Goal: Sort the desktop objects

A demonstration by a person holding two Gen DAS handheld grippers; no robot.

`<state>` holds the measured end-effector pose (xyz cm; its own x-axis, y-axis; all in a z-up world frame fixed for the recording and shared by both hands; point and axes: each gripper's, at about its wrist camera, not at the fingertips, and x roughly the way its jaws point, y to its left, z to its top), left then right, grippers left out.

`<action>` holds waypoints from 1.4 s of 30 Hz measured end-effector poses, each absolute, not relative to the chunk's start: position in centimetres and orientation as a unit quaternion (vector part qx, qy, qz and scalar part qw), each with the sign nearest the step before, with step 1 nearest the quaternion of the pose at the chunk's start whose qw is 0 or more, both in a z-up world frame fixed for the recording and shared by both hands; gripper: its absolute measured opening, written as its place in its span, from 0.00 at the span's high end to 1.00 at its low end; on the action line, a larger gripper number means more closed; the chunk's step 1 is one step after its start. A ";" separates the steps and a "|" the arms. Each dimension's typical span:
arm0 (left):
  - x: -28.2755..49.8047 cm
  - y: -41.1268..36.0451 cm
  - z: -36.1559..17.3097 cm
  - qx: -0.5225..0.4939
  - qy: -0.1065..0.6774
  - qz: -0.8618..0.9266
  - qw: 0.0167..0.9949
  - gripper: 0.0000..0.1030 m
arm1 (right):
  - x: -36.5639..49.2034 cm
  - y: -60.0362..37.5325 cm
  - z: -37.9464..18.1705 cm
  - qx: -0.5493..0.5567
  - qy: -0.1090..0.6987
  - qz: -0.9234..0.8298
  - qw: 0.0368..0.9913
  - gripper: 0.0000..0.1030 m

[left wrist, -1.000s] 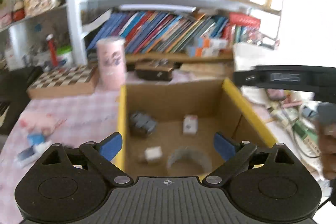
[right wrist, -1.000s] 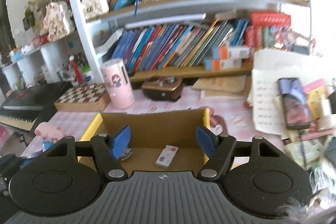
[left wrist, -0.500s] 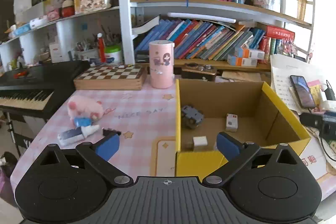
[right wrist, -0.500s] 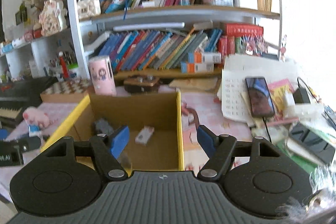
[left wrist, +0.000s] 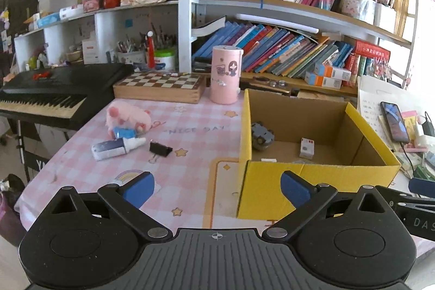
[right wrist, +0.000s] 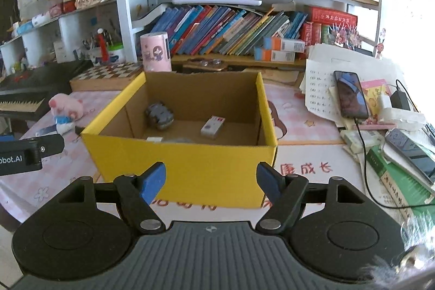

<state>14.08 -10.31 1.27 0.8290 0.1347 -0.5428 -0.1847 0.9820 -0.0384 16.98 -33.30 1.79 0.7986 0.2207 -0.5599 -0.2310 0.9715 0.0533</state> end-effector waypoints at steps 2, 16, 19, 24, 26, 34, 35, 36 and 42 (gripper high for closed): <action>13.6 -9.8 1.2 -0.045 0.281 0.084 0.955 0.02 | 16.4 -32.9 1.7 -0.006 0.300 0.117 0.947 0.29; 8.6 -4.4 0.7 -0.009 0.273 0.052 0.960 0.02 | 11.0 -27.4 1.8 0.013 0.310 0.071 0.948 0.29; 7.6 -3.4 0.7 0.002 0.278 0.042 0.960 0.02 | 9.7 -26.2 1.6 0.024 0.322 0.060 0.945 0.29; 5.8 -1.8 0.4 0.012 0.284 0.019 0.959 0.02 | 7.4 -24.0 1.2 0.031 0.330 0.052 0.942 0.28; 5.1 -1.0 0.3 0.014 0.286 0.011 0.958 0.02 | 6.6 -22.9 1.0 0.030 0.334 0.053 0.941 0.27; 3.3 2.2 0.0 0.020 0.289 0.004 0.957 0.00 | 4.7 -19.1 0.8 0.028 0.337 0.064 0.939 0.26; 3.1 2.6 0.0 0.018 0.289 0.006 0.957 0.00 | 4.6 -18.6 0.7 0.028 0.338 0.066 0.938 0.25; 2.9 3.2 0.0 0.016 0.289 0.008 0.957 0.00 | 4.5 -18.1 0.7 0.026 0.339 0.070 0.938 0.25; 1.8 6.0 0.0 0.001 0.286 0.029 0.958 0.00 | 4.1 -15.0 0.9 0.011 0.335 0.098 0.937 0.25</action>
<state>1.84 5.99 0.01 0.8342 0.0554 -0.5486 -0.0545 0.9984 0.0180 4.08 -14.96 0.89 0.7555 0.1922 -0.6263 -0.1768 0.9803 0.0875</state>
